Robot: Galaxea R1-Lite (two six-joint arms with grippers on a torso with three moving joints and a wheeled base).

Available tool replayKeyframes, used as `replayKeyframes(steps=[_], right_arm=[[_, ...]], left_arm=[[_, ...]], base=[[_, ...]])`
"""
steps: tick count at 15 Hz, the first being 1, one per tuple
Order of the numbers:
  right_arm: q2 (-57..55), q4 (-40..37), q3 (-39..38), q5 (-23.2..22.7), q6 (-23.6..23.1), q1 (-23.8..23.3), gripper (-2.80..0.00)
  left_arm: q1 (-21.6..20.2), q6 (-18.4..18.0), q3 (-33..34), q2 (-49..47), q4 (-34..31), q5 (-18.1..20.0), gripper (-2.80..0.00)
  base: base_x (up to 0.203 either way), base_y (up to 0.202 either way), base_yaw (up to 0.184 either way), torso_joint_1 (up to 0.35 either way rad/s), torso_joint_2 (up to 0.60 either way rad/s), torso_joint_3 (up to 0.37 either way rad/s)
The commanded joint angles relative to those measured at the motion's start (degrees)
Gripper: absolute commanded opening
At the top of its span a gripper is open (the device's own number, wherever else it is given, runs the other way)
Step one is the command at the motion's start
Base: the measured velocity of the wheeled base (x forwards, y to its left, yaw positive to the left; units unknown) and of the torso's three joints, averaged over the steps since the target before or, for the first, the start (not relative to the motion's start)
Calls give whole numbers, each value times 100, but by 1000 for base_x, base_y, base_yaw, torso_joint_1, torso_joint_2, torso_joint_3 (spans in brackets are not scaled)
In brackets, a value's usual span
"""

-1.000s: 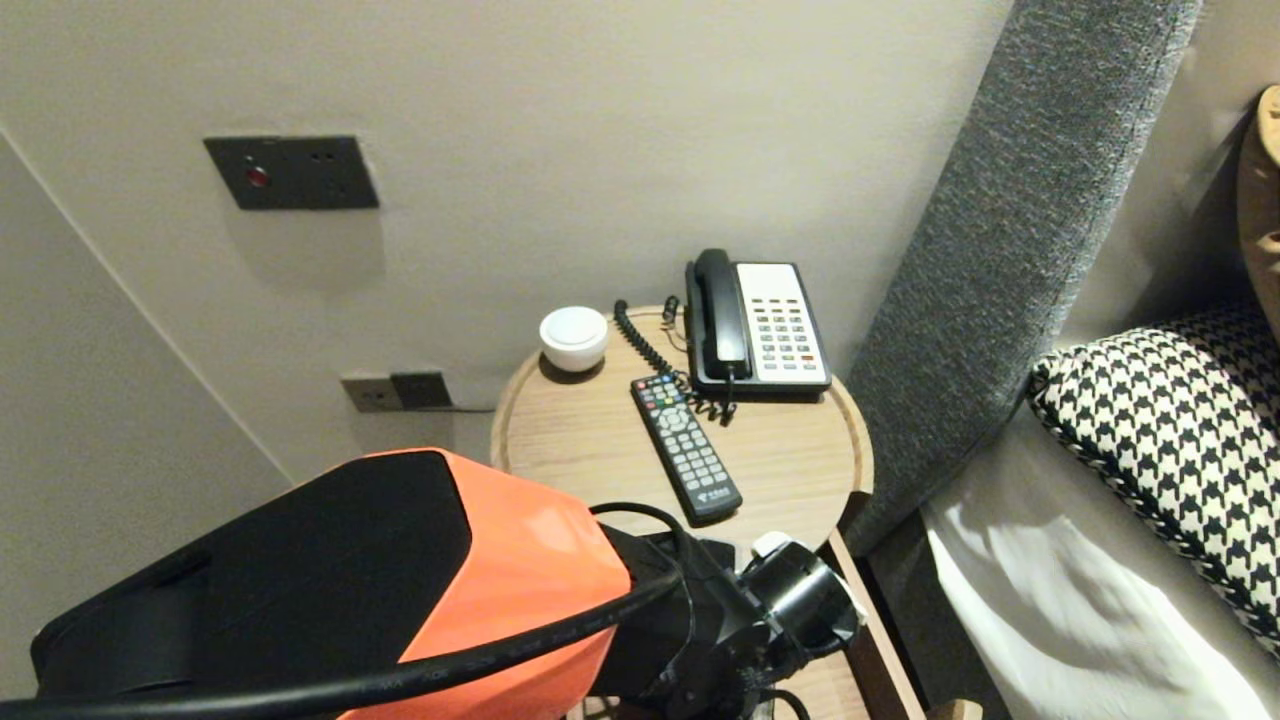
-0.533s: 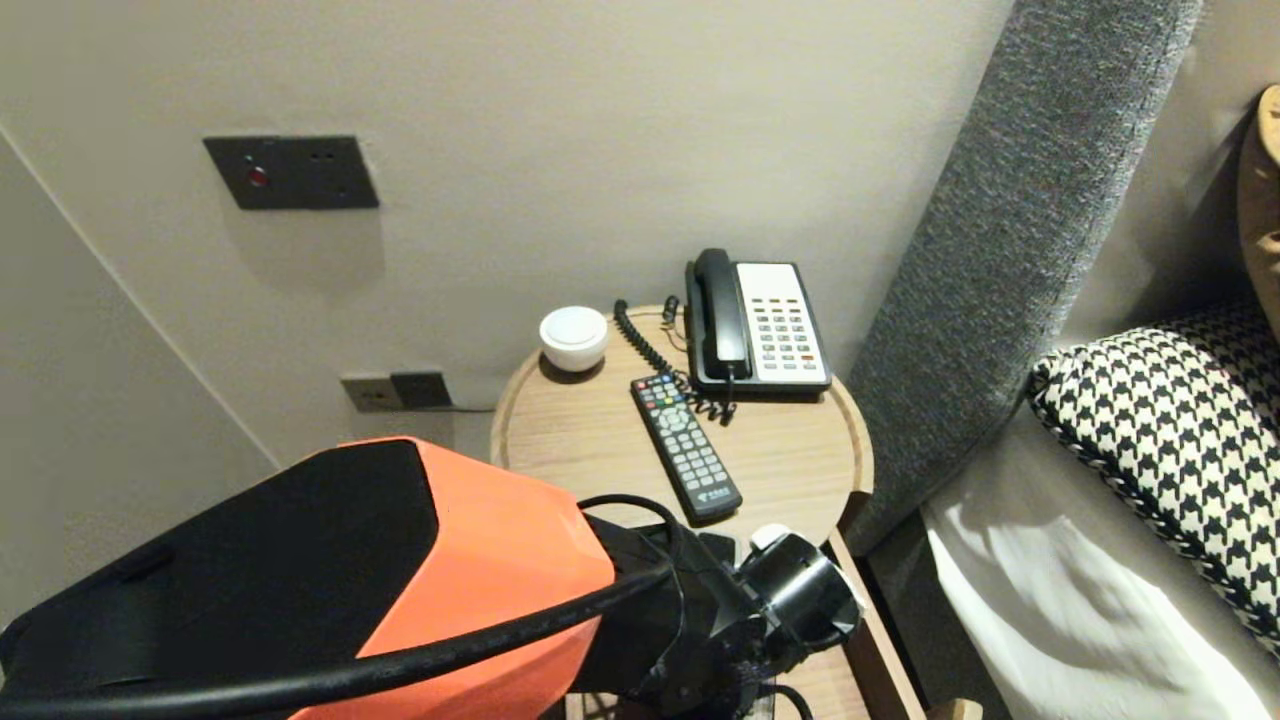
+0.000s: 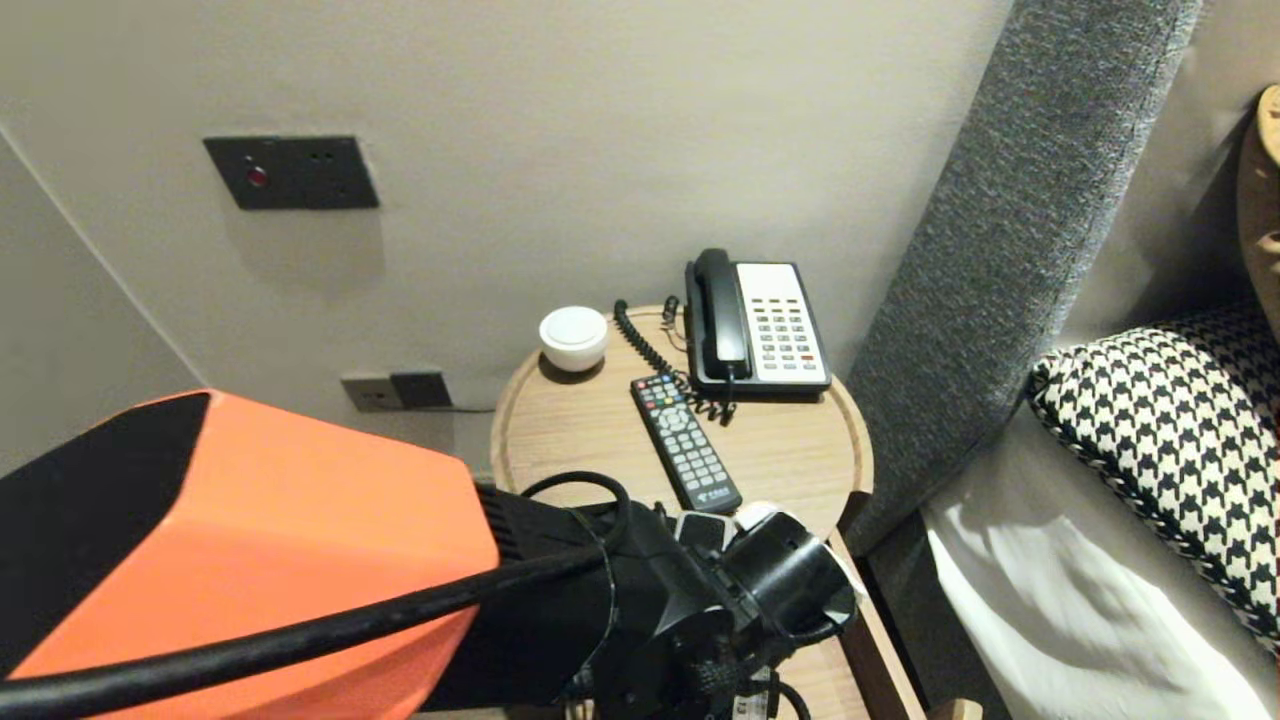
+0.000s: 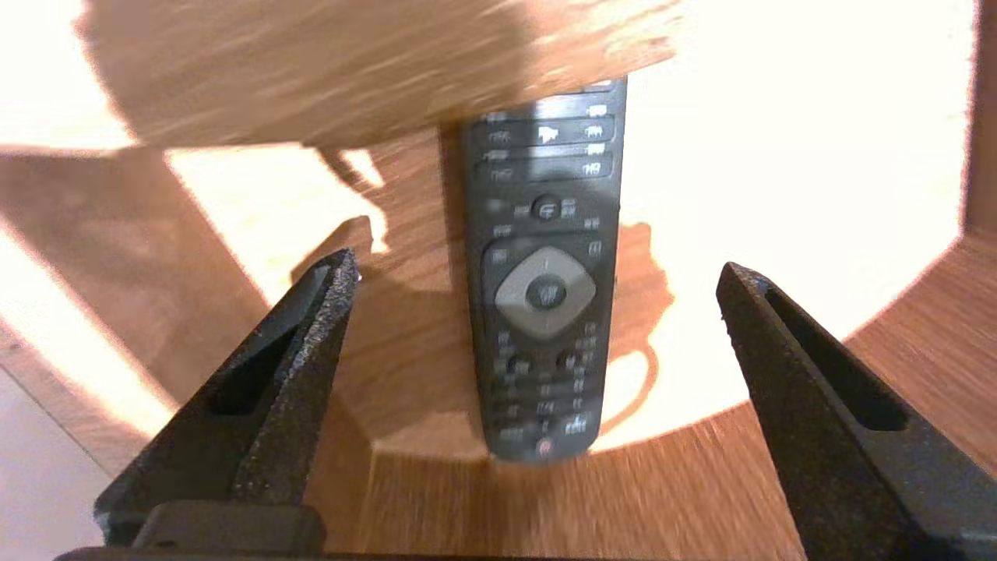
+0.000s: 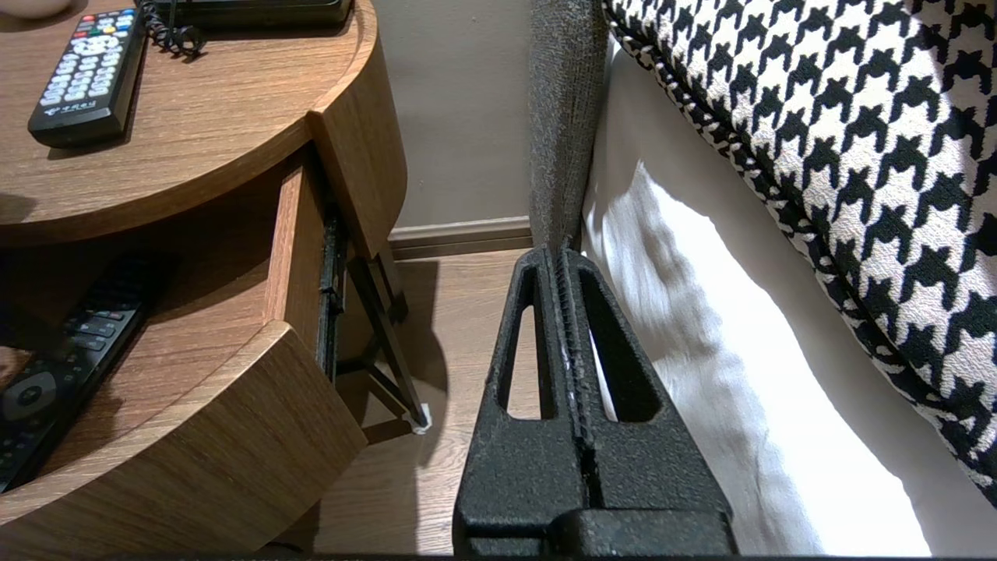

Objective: Put the remote controls on the table in the drawer one by one

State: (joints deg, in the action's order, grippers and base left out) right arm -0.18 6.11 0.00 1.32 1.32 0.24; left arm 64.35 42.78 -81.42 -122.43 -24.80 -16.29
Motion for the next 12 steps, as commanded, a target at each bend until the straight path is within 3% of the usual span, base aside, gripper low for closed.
replayKeyframes(steps=[1, 7, 10, 11, 12], right_arm=[[1, 5, -229, 0, 0, -6, -280], [1, 5, -229, 0, 0, 2, -280], [1, 5, -229, 0, -1, 2, -280], [1, 5, -229, 0, 0, 2, -280], [1, 5, -229, 0, -6, 2, -280]], left_arm=[[27, 29, 188, 416, -18, -1, 0], [159, 27, 524, 1151, -68, -4, 0], [-27, -23, 458, 1317, -69, -31, 0], [-126, -31, 380, 1318, -69, -33, -280], [-230, -46, 285, 1311, -72, -33, -280]], base=[[0, 0, 0, 0, 0, 0], [0, 0, 0, 0, 0, 0], [0, 0, 0, 0, 0, 0], [0, 0, 0, 0, 0, 0], [0, 0, 0, 0, 0, 0]])
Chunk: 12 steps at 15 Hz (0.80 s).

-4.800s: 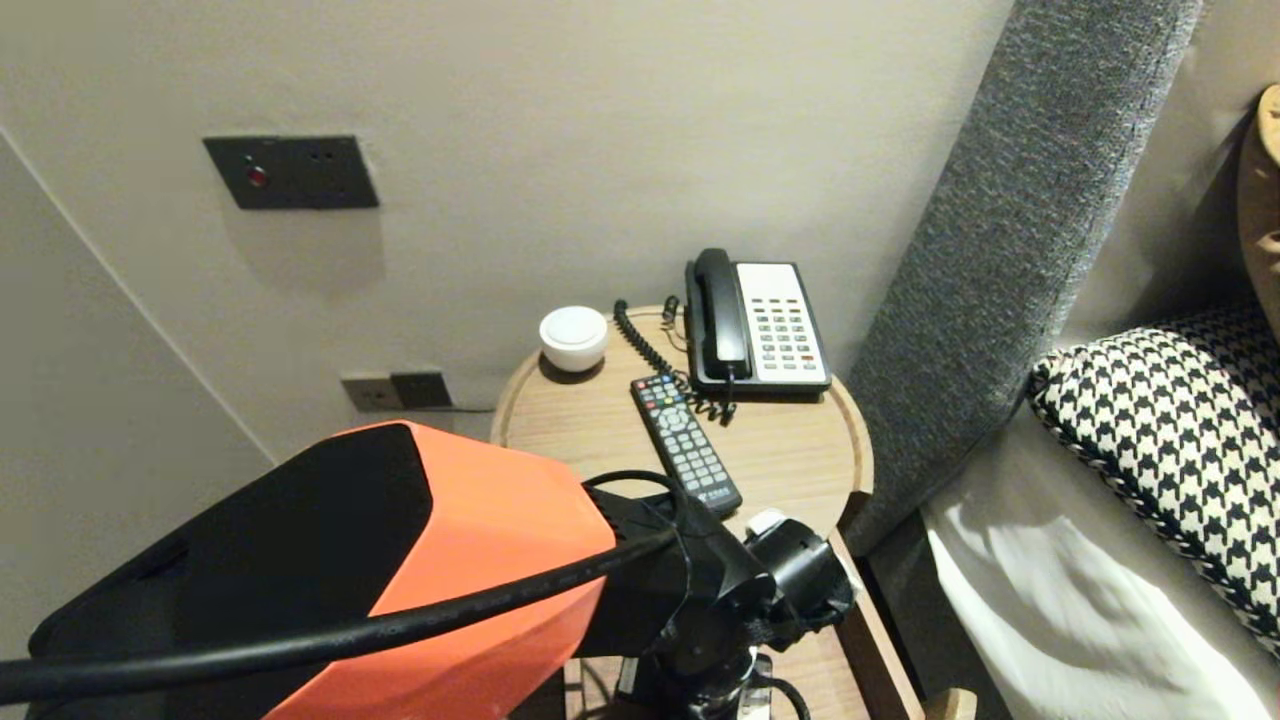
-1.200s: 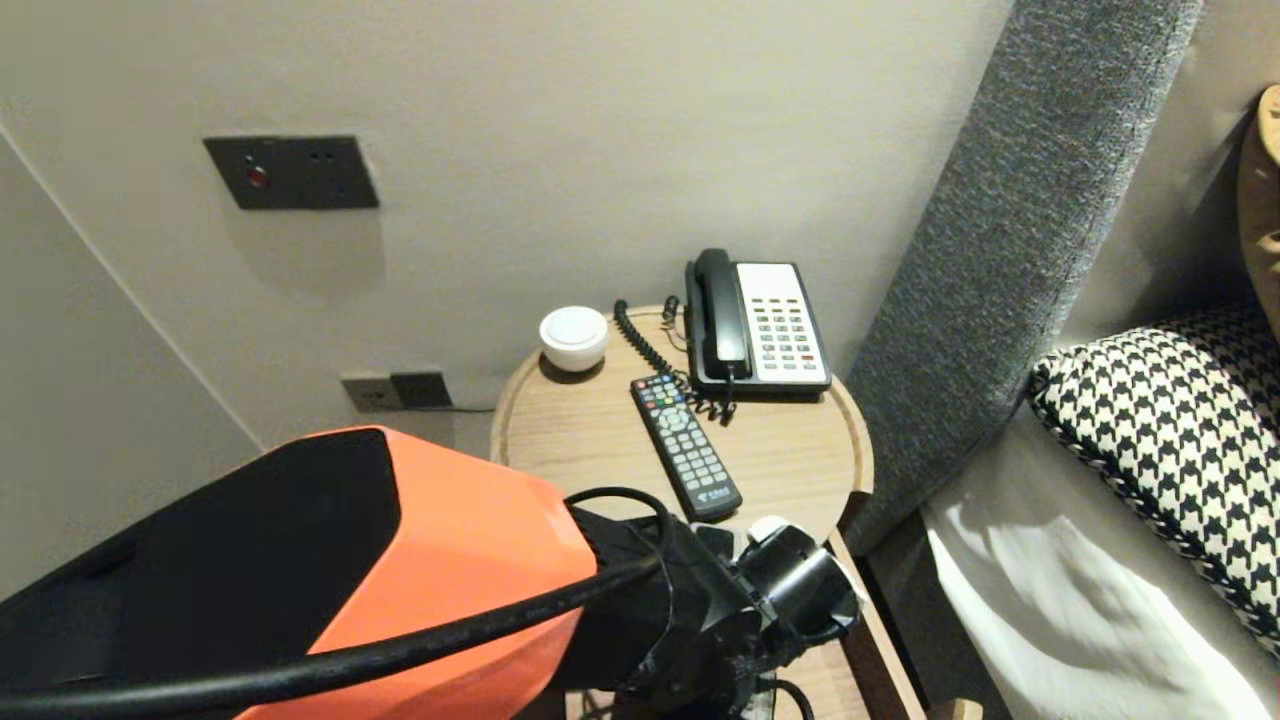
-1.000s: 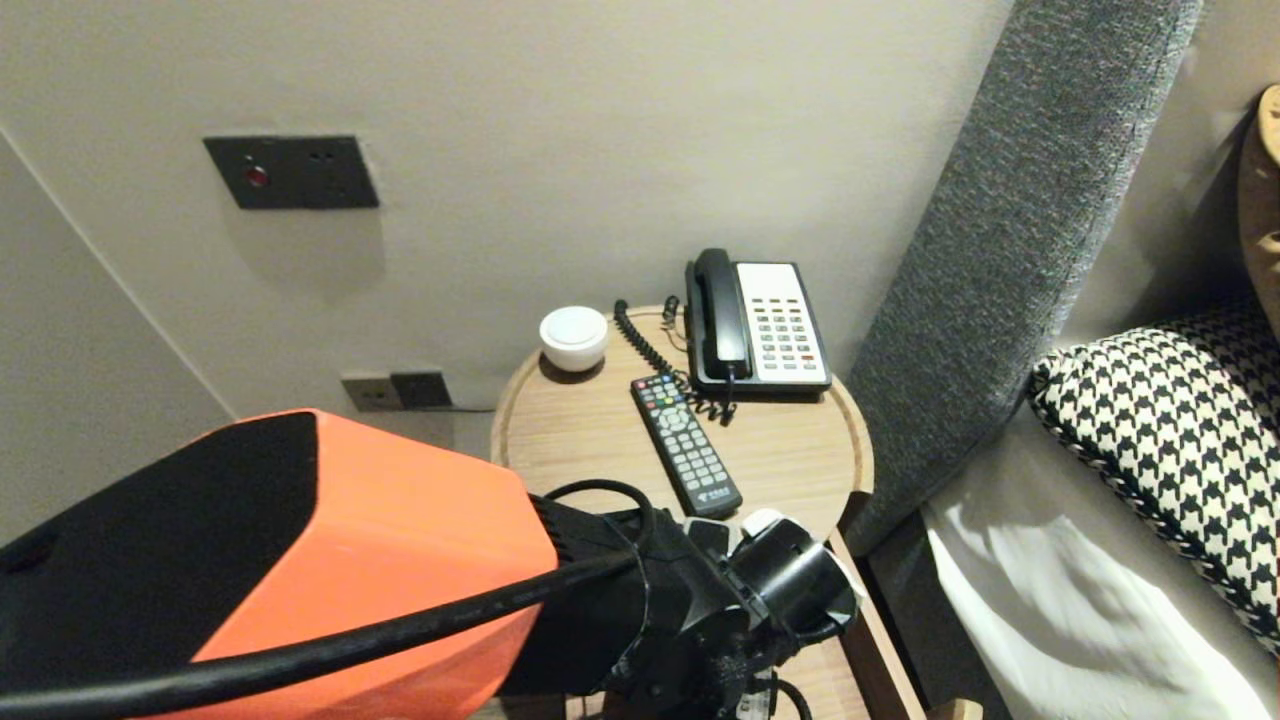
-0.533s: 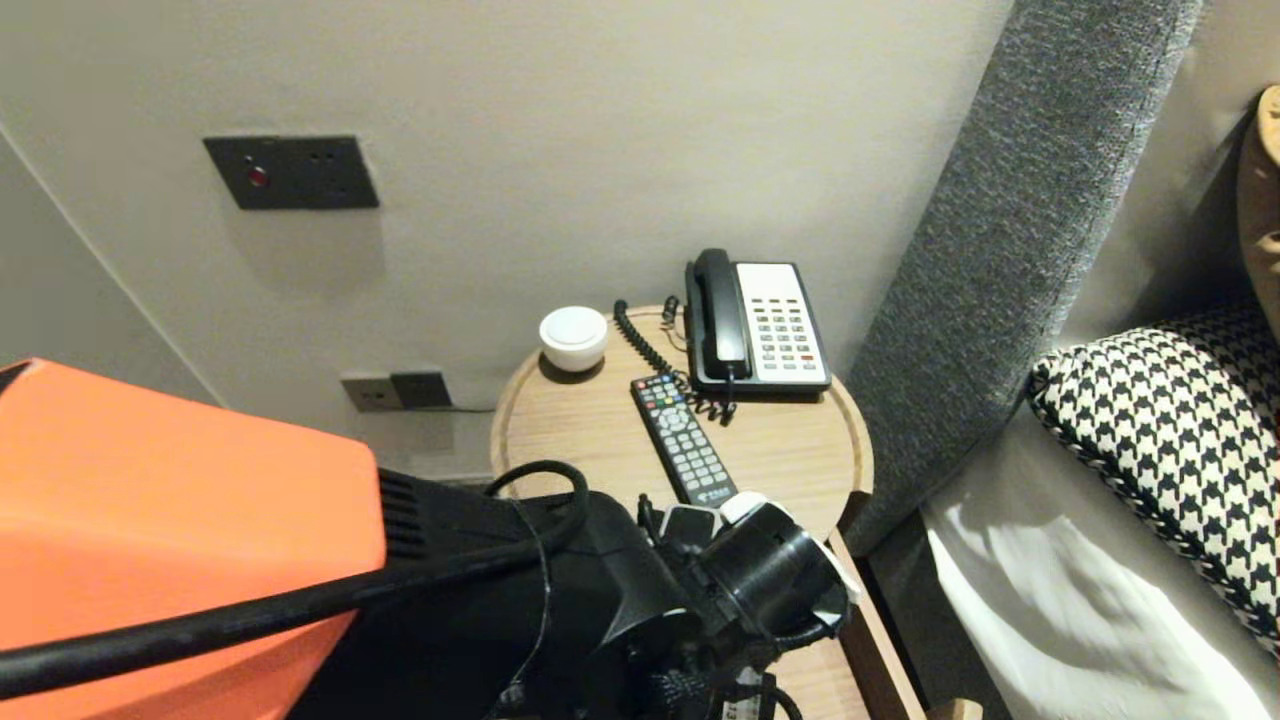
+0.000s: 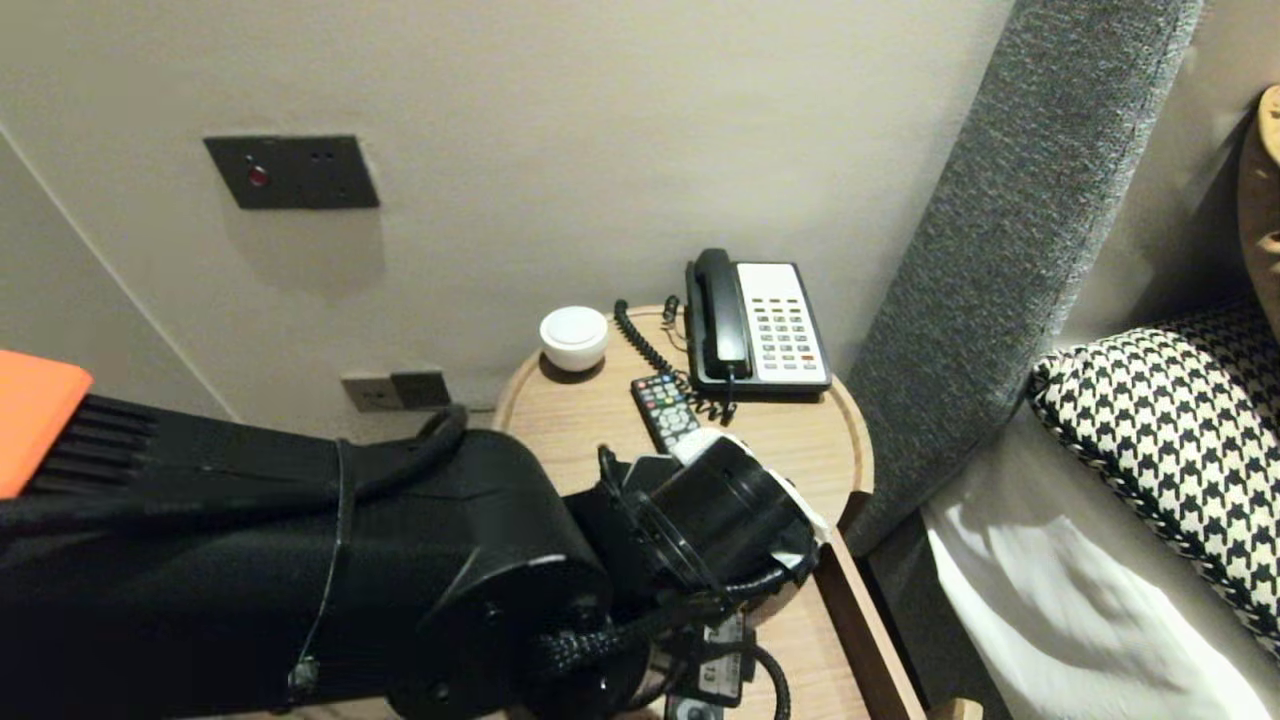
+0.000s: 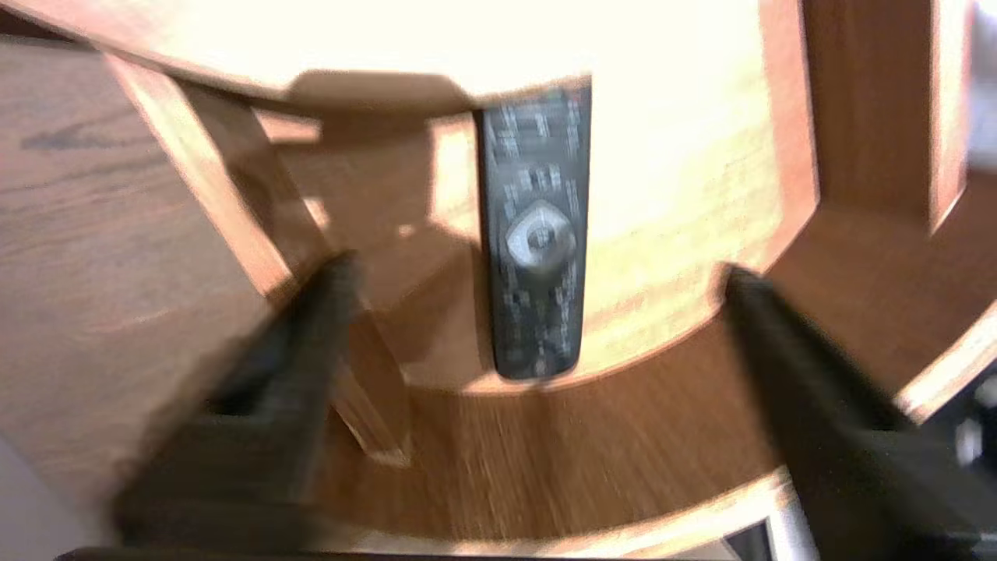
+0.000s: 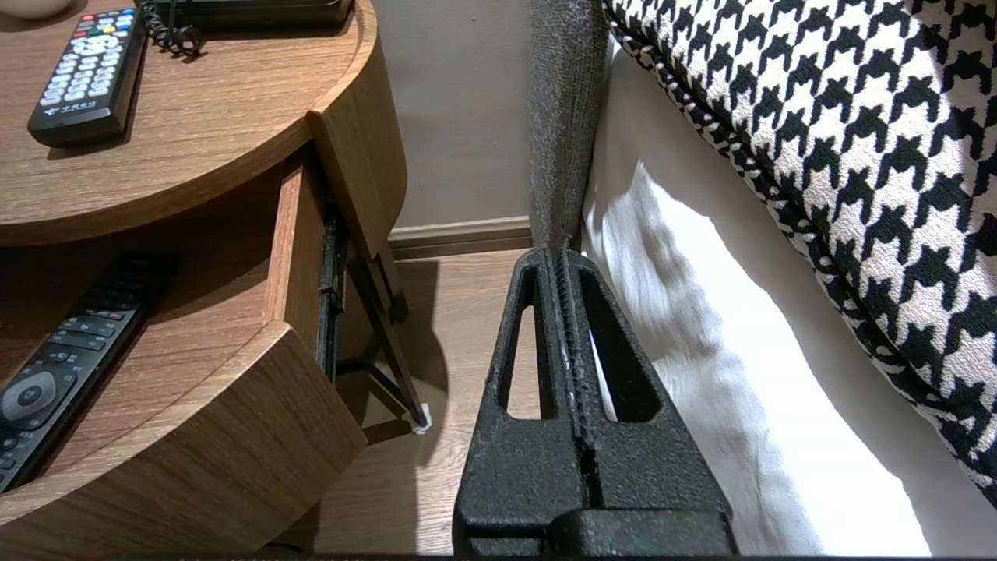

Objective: Put the remote controls on the table in the drawer one by one

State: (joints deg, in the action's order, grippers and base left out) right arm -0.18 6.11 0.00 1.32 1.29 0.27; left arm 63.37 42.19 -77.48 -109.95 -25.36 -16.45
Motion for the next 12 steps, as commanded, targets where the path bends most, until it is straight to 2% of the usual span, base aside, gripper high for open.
replayKeyframes(steps=[1, 3, 8, 12], right_arm=[[1, 5, -229, 0, -5, 0, -280], [1, 5, -229, 0, 3, 0, -280], [1, 5, -229, 0, 2, 0, -280], [1, 5, -229, 0, 0, 0, -280]], left_arm=[[-246, -44, -215, 39, -21, -24, -280], [-427, -142, -606, -60, -40, -31, -280], [-680, -186, -2142, -417, -566, -50, -280], [-812, -214, -2844, -995, -844, -384, -280]], base=[[0, 0, 0, 0, 0, 0], [0, 0, 0, 0, 0, 0], [0, 0, 0, 0, 0, 0], [0, 0, 0, 0, 0, 0]])
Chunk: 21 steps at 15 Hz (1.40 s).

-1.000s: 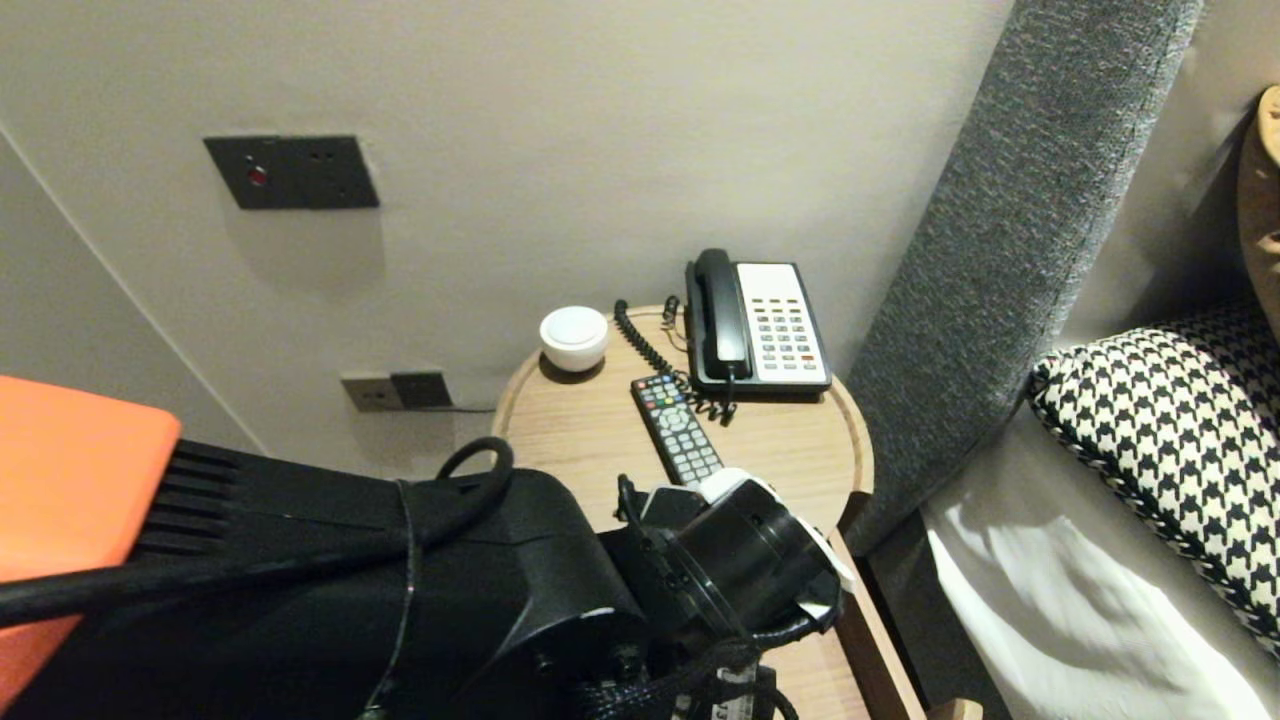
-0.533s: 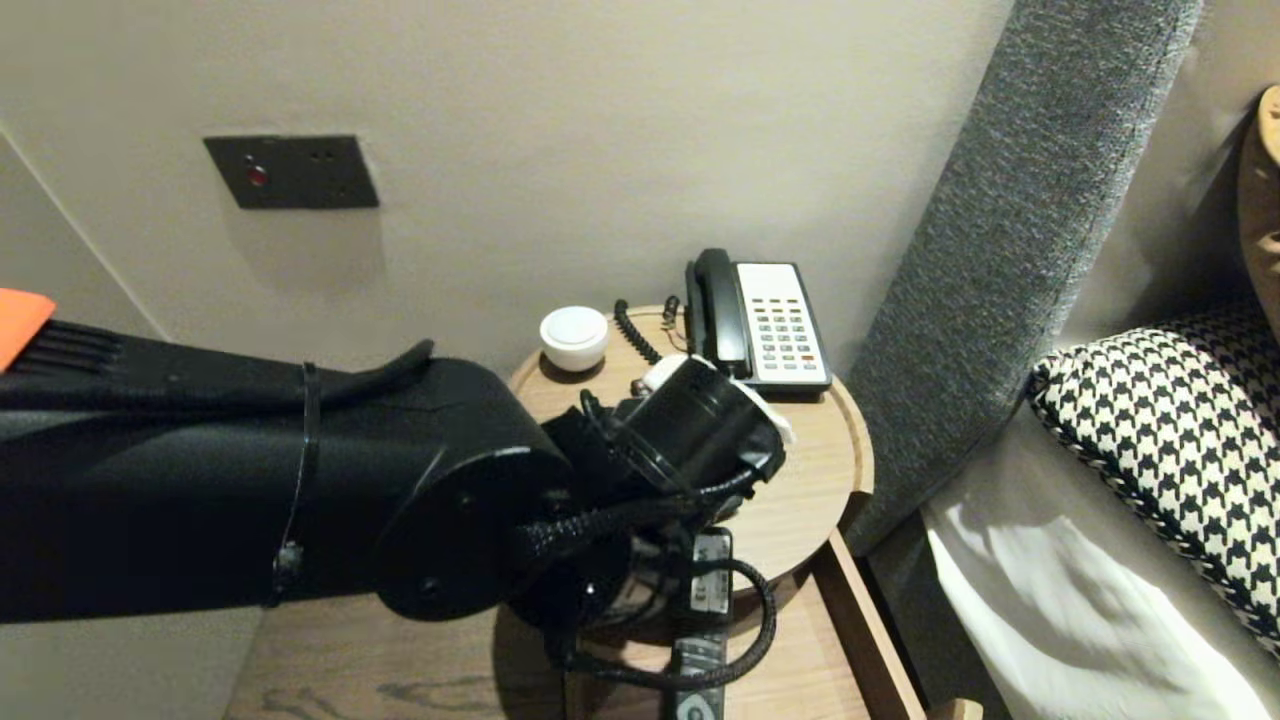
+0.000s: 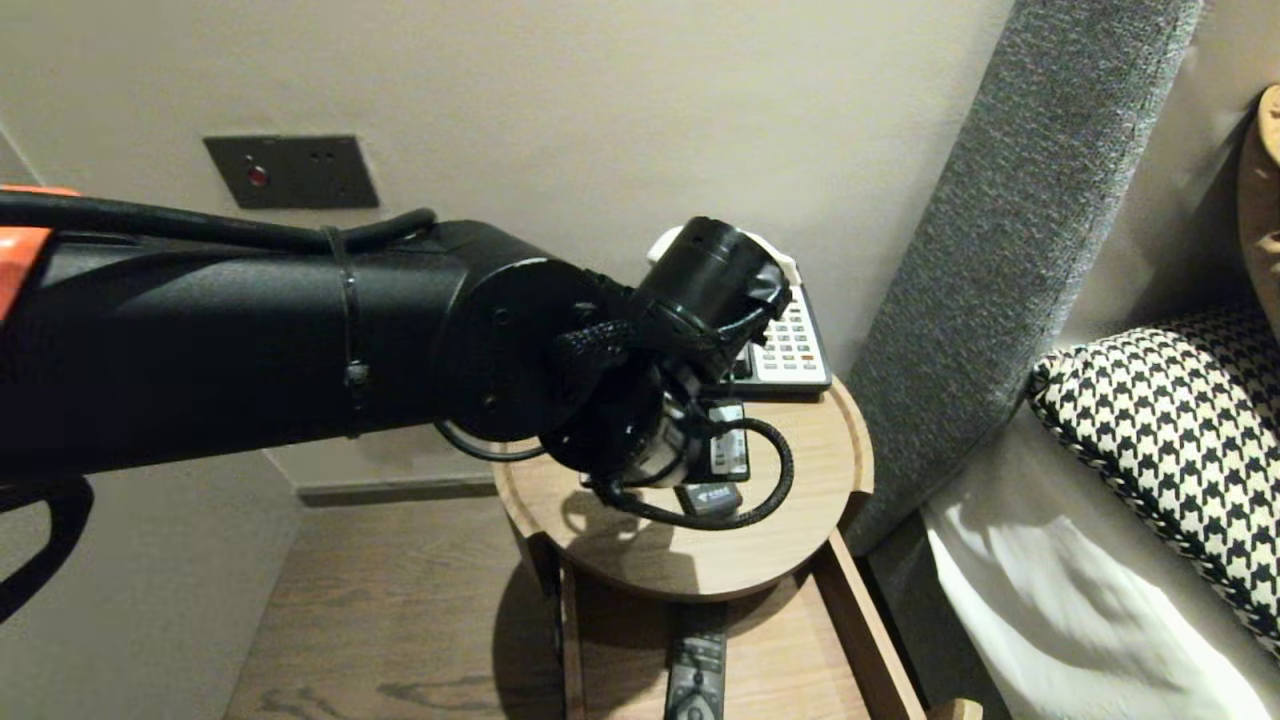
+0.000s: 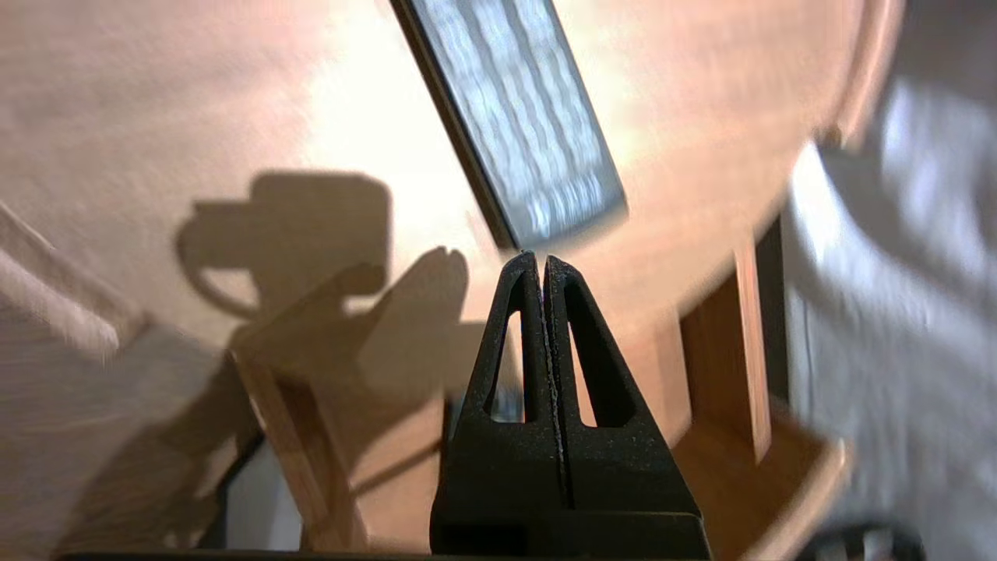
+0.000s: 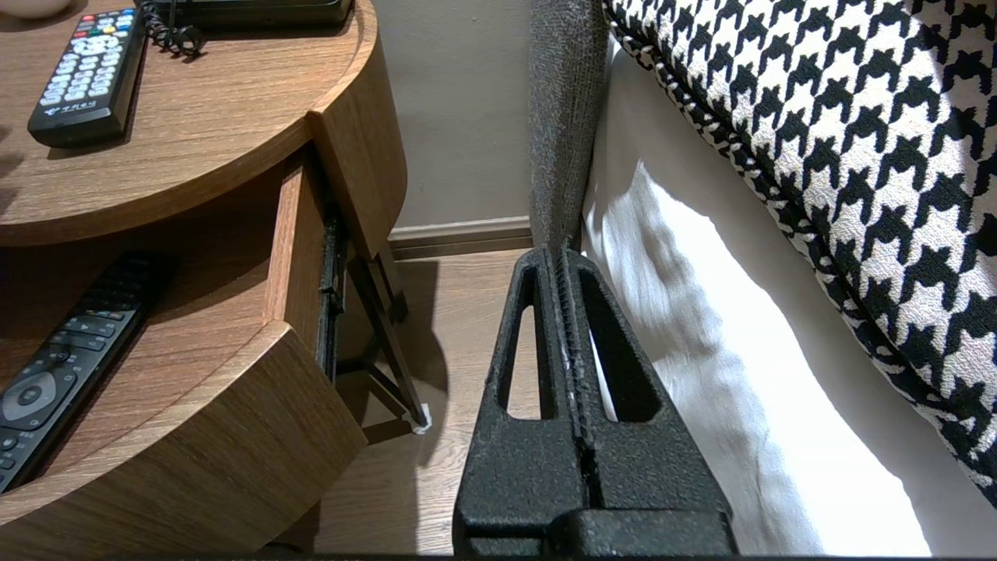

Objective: Put the remote controls on the table in the drawer one by one

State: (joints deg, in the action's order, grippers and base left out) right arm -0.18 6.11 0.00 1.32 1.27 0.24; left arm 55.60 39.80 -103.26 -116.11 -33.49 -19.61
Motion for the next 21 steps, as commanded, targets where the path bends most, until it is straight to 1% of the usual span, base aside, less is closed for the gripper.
replayKeyframes(steps=[1, 3, 4, 5, 6, 8, 11, 13, 15, 16, 18, 21], right_arm=[[1, 4, -229, 0, -3, 2, -280], [1, 4, -229, 0, 5, 2, -280], [1, 4, -229, 0, 5, 2, -280], [1, 4, -229, 0, 5, 2, -280], [1, 4, -229, 0, 5, 2, -280], [1, 4, -229, 0, -2, 2, -280], [1, 4, -229, 0, 4, 2, -280], [1, 4, -229, 0, 5, 2, -280], [1, 4, -229, 0, 5, 2, -280], [1, 4, -229, 0, 5, 2, -280], [1, 4, -229, 0, -4, 2, -280], [1, 4, -229, 0, 5, 2, -280]], left_arm=[[-48, 26, -497, -585, -38, -177, -280], [-49, -59, -696, -848, 52, -572, -280], [-40, -115, -705, -906, 144, -679, -280], [-44, -132, -705, -996, 305, -829, 0], [-54, -138, -705, -1078, 402, -1009, 0], [-83, -138, -705, -1141, 566, -1242, 0], [-84, -147, -705, -1221, 668, -1283, 0], [-84, -225, -705, -1256, 684, -1283, 0], [-79, -279, -705, -1259, 801, -1283, 0], [-82, -314, -705, -1273, 961, -1291, 0], [-76, -320, -699, -1307, 993, -1291, 0], [-84, -417, -688, -1420, 1002, -1435, 0]], base=[[0, 0, 0, 0, 0, 0], [0, 0, 0, 0, 0, 0], [0, 0, 0, 0, 0, 0], [0, 0, 0, 0, 0, 0], [0, 0, 0, 0, 0, 0], [0, 0, 0, 0, 0, 0], [0, 0, 0, 0, 0, 0], [0, 0, 0, 0, 0, 0], [0, 0, 0, 0, 0, 0], [0, 0, 0, 0, 0, 0], [0, 0, 0, 0, 0, 0], [0, 0, 0, 0, 0, 0]])
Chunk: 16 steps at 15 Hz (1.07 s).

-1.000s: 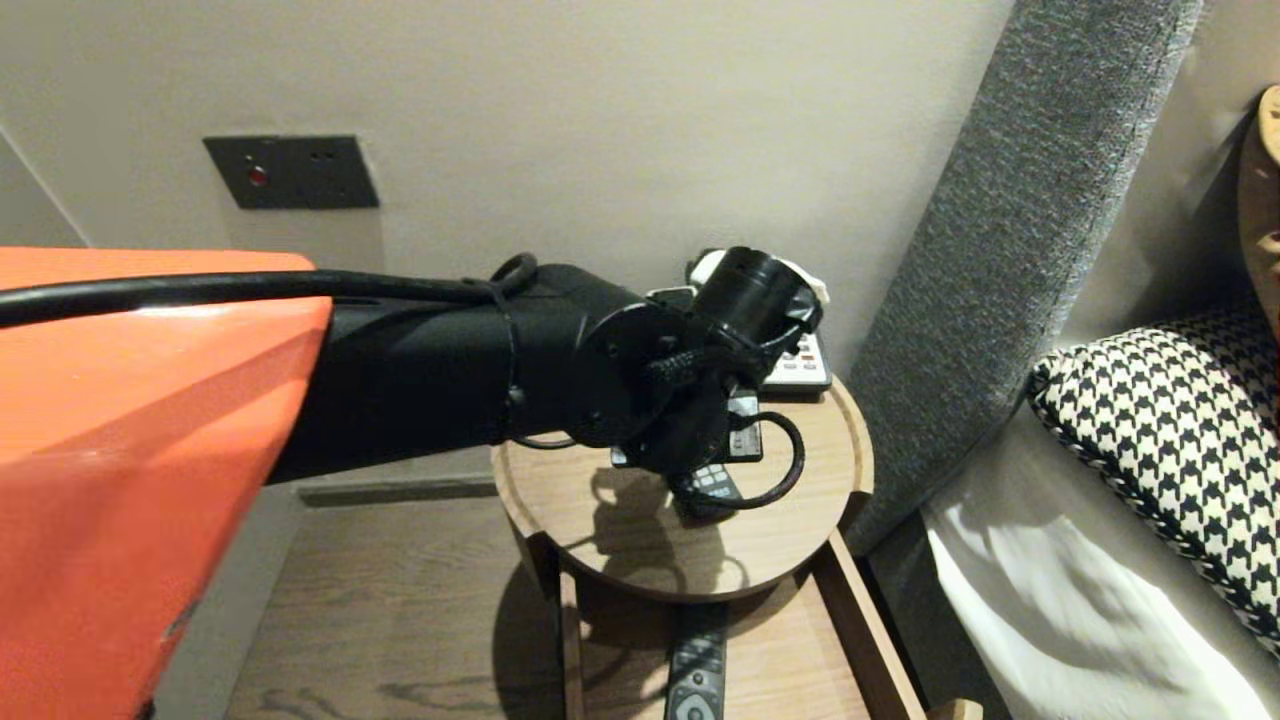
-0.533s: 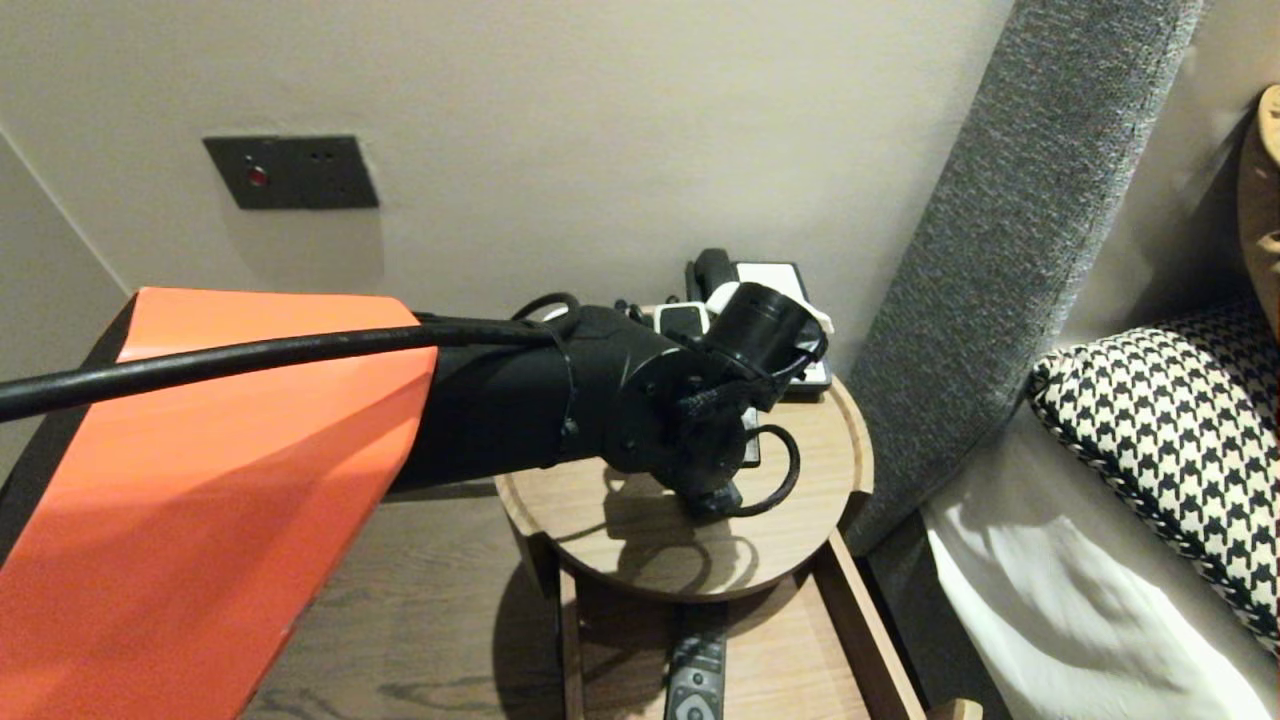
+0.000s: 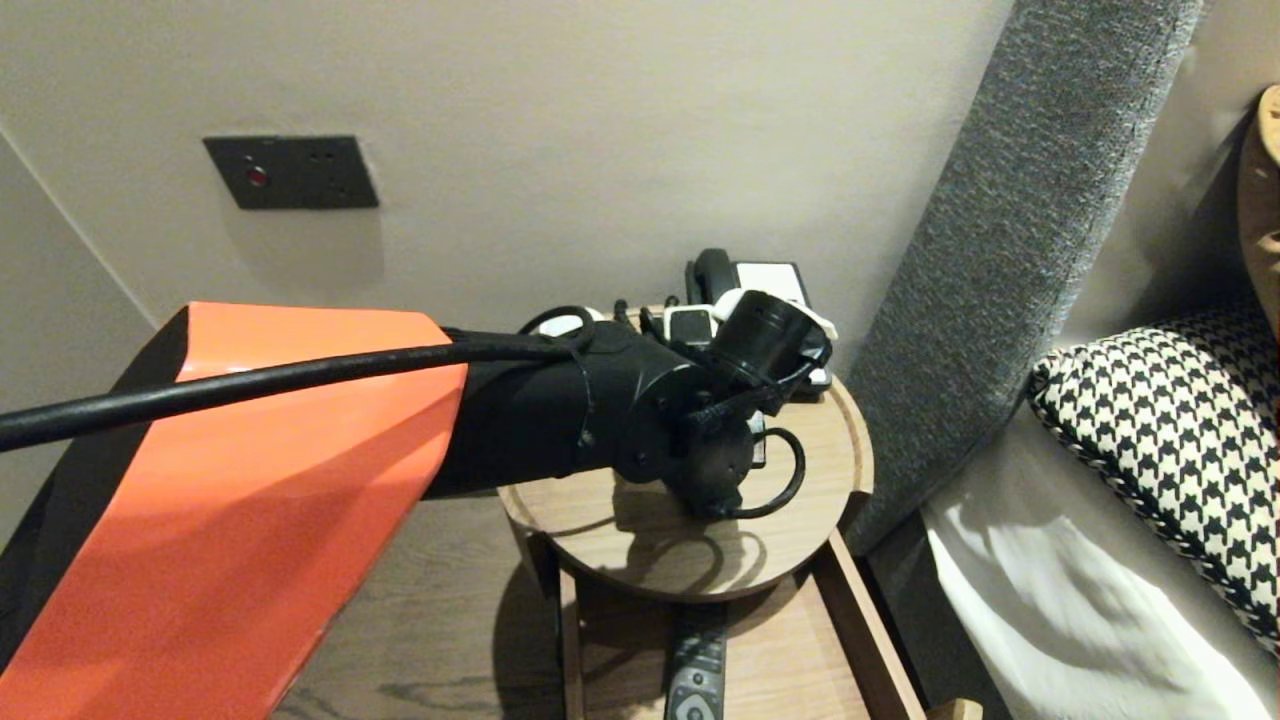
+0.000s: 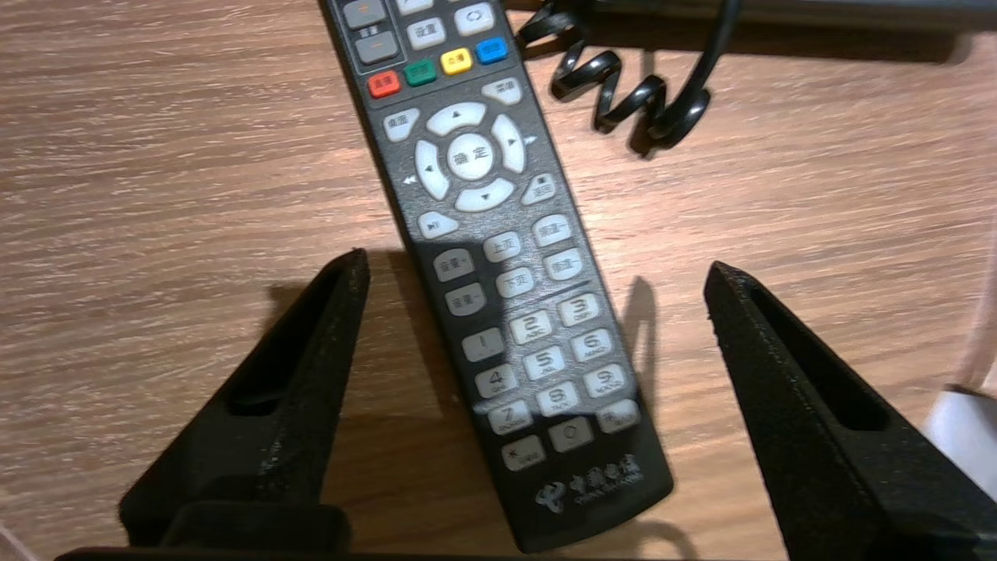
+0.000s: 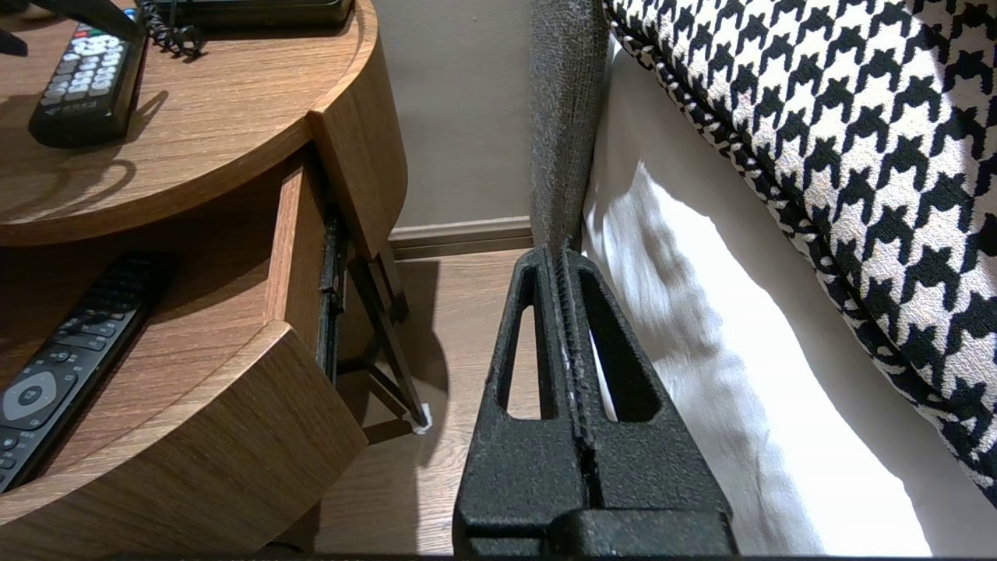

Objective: Put the remote controls on the table in the drawer one by one

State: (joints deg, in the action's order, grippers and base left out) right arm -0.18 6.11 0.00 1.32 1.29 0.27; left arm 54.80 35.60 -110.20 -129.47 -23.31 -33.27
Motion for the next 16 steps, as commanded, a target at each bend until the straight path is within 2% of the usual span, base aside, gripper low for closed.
replayKeyframes(steps=[1, 10, 16], right_arm=[[1, 4, -229, 0, 2, 0, -280], [1, 4, -229, 0, 3, 0, -280], [1, 4, -229, 0, 3, 0, -280]], left_arm=[[-4, 0, 8, -122, -7, -83, 0], [-26, 44, 149, -18, -15, -92, 0], [-102, 85, 664, 150, 93, -127, 0]], base=[[0, 0, 0, 0, 0, 0], [0, 0, 0, 0, 0, 0], [0, 0, 0, 0, 0, 0]])
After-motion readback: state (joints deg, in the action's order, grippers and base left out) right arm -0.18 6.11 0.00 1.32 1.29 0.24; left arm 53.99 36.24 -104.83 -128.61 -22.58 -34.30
